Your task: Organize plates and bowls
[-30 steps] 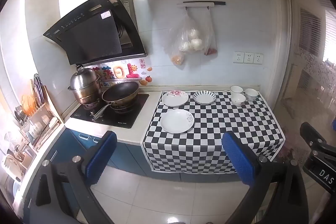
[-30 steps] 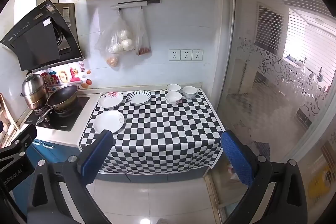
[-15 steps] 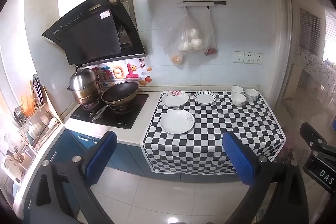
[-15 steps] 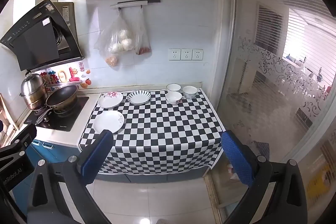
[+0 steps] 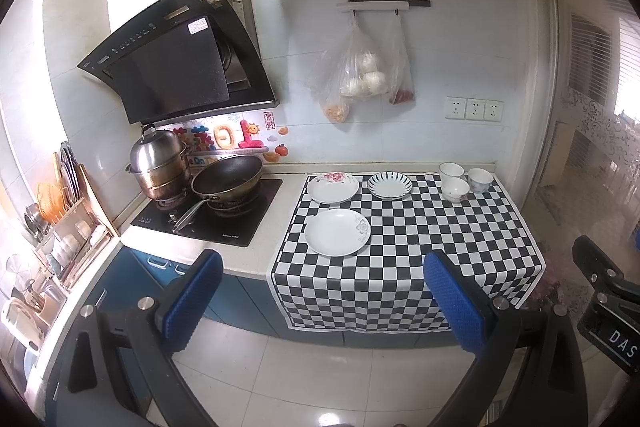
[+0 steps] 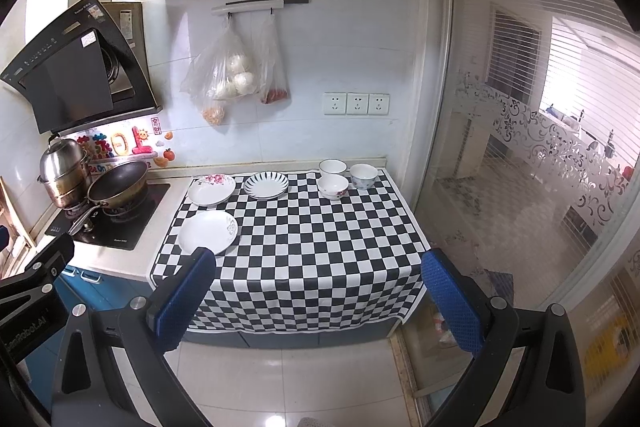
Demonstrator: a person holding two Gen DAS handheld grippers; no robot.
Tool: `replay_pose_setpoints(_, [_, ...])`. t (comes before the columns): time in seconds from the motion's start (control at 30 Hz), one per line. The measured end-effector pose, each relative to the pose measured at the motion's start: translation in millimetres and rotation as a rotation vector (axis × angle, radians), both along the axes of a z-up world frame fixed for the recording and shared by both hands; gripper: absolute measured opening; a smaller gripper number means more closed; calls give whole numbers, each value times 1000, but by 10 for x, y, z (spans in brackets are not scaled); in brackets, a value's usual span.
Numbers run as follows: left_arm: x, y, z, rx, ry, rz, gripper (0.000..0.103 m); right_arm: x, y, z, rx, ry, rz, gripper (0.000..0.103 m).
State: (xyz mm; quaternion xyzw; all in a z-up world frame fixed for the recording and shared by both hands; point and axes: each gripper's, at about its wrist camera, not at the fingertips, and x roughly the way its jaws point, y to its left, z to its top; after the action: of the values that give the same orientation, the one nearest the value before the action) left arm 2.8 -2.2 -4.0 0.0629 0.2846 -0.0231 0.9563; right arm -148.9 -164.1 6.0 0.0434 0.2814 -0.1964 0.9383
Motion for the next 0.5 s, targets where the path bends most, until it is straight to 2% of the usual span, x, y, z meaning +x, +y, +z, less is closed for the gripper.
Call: replay_pose_setpoints(0.5, [108, 20, -69, 4, 8, -3, 103, 36, -3, -12, 1, -1, 4, 103])
